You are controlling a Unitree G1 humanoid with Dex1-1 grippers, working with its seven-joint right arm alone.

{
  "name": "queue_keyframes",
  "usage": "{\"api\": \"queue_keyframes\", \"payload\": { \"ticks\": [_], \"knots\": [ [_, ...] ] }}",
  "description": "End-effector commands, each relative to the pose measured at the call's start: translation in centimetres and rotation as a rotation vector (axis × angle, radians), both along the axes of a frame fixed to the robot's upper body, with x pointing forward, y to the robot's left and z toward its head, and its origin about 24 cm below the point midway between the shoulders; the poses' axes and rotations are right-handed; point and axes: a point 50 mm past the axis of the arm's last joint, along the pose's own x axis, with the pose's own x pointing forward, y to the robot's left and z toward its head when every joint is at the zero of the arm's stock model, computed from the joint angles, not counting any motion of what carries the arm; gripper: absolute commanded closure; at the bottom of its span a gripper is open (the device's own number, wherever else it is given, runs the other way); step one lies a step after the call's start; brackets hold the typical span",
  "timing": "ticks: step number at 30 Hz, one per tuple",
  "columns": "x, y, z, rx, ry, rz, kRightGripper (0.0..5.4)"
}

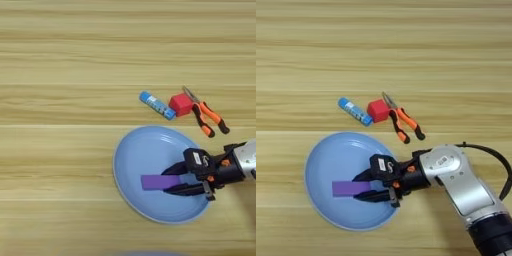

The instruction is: Move the objects on the table

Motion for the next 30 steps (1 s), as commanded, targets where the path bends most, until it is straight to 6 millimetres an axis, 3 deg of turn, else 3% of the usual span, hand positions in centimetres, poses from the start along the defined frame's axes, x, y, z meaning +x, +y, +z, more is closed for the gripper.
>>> {"api": "queue_keyframes", "payload": {
  "ticks": [1,30],
  "knots": [
    [1.4,-0.3,1.7,-0.020,-0.103,-0.013,4.00],
    [2.5,0.5,4.7,0.180,-0.135,-0.080,4.00]
  ]
}}
